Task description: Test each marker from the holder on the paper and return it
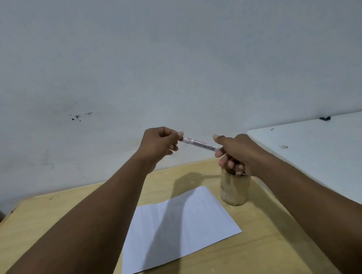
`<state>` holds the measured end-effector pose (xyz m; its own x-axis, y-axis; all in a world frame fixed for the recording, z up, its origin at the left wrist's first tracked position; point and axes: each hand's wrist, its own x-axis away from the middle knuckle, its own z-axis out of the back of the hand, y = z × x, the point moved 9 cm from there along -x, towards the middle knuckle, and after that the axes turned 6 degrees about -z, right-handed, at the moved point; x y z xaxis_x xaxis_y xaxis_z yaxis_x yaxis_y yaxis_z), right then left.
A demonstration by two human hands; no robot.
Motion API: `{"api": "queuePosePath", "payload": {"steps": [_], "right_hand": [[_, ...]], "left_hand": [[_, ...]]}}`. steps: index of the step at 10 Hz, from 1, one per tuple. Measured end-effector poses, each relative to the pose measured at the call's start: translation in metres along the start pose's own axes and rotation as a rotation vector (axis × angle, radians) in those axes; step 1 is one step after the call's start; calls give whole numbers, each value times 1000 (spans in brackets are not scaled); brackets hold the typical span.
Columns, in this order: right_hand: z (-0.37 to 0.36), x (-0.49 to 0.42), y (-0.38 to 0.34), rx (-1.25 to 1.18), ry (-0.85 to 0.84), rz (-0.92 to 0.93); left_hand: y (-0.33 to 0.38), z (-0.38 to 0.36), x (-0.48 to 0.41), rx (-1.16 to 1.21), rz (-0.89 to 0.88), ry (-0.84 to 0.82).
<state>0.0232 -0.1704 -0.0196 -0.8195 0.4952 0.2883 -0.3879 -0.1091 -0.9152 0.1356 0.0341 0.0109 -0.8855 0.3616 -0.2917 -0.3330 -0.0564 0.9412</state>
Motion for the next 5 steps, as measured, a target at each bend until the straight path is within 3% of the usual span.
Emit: {"api": "queuePosePath", "payload": {"steps": [2,5], "right_hand": [[48,-6,0,131,151,68],[56,-7,-2,154,176,167]], "left_hand": [[6,-48,-6,-144,-43,-118],[4,-113,1,-382,-59,-334]]}}
